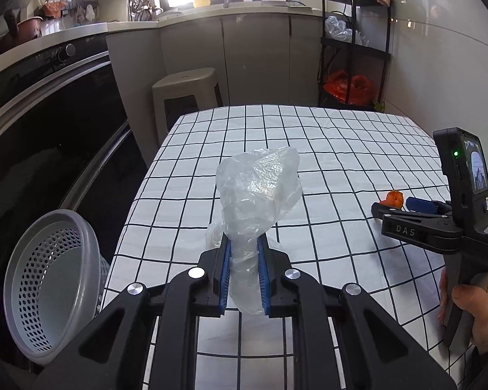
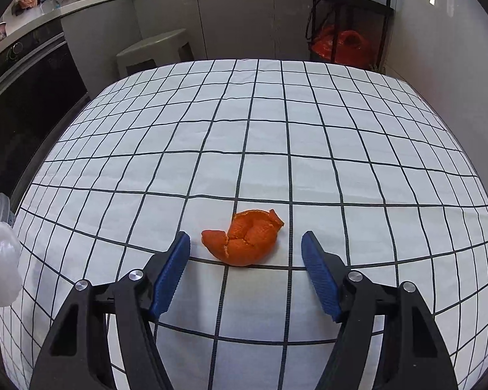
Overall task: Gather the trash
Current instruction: 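Grasp the clear plastic bag with the left gripper while the right gripper grasps the orange peel, then carry the plastic bag and orange peel with both grippers over the wastebasket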
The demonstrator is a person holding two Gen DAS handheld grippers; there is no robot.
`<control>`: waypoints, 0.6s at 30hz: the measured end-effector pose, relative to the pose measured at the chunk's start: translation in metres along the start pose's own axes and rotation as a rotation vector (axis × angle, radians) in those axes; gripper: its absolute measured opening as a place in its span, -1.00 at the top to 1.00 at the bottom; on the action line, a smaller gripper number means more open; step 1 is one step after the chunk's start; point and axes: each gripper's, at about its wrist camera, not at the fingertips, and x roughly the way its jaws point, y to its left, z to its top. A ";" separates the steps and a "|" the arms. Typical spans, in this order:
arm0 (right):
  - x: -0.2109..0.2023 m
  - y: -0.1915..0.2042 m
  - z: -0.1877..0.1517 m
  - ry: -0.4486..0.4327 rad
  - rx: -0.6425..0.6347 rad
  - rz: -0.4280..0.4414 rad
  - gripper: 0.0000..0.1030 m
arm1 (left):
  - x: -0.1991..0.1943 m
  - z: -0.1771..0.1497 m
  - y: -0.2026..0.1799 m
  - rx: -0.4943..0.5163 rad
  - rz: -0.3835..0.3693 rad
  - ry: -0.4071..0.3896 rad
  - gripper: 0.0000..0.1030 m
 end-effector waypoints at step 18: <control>-0.048 0.049 -0.014 -0.065 -0.078 0.103 0.58 | -0.034 -0.005 0.035 -0.050 0.006 -0.045 0.70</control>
